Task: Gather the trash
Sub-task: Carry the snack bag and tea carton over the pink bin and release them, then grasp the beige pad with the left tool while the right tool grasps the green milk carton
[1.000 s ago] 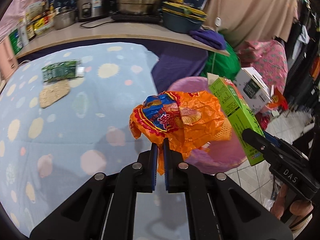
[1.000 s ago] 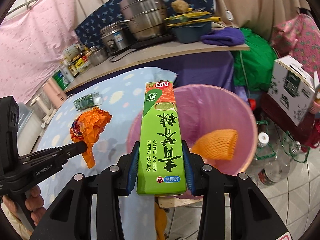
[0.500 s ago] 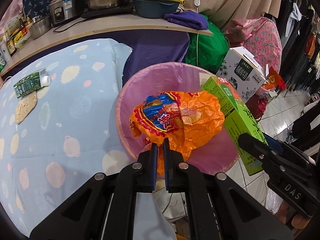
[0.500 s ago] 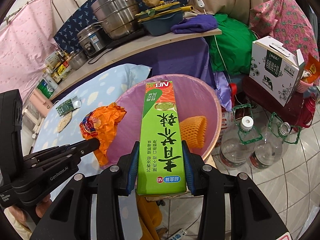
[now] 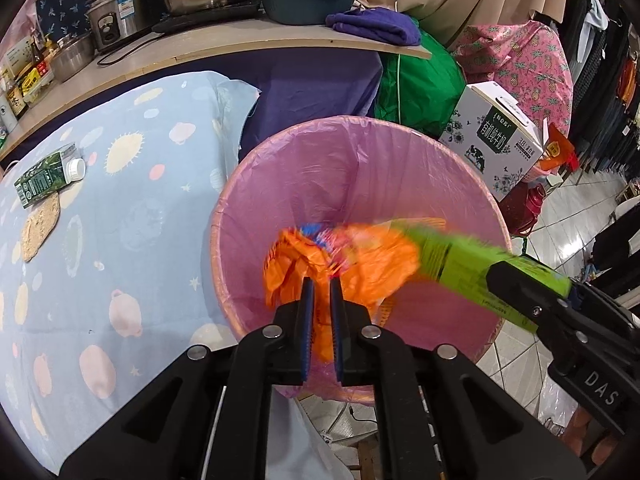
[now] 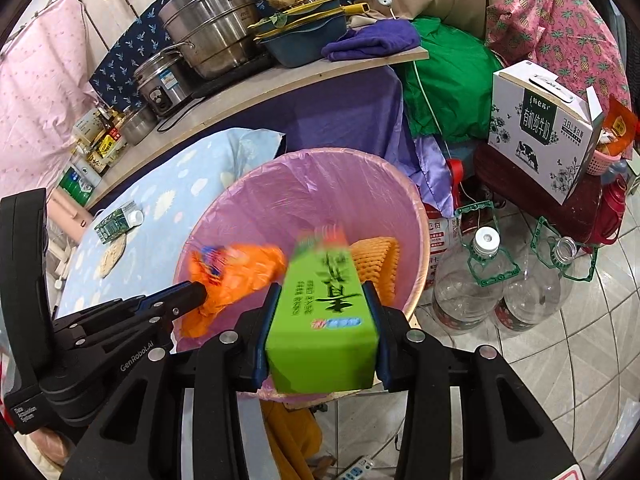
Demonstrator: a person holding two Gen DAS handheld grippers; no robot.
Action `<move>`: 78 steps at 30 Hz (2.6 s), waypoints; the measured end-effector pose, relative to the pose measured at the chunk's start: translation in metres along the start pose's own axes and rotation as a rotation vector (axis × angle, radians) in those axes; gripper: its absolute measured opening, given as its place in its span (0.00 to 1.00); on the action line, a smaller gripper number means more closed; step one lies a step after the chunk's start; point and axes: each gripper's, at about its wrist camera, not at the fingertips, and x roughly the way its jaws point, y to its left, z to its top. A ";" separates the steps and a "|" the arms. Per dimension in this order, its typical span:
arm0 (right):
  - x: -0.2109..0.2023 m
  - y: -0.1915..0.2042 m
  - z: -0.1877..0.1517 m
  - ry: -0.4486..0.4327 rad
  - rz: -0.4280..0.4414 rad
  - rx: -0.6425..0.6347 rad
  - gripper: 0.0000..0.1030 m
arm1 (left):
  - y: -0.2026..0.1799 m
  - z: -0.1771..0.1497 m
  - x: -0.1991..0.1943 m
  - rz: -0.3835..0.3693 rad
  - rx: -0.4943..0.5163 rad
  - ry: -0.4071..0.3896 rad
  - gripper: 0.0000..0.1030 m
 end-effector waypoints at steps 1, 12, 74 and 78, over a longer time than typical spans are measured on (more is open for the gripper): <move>0.000 0.000 0.000 0.000 0.000 0.000 0.39 | 0.001 0.000 0.000 0.001 -0.005 -0.001 0.22; -0.010 0.010 0.004 -0.039 0.023 -0.005 0.41 | 0.016 0.000 -0.022 0.018 -0.053 -0.073 0.62; 0.146 0.295 0.032 0.106 0.260 -0.377 0.42 | 0.358 -0.017 -0.019 0.242 -0.573 -0.100 0.74; 0.162 0.308 0.041 0.105 0.270 -0.393 0.42 | 0.362 -0.011 -0.007 0.251 -0.564 -0.095 0.72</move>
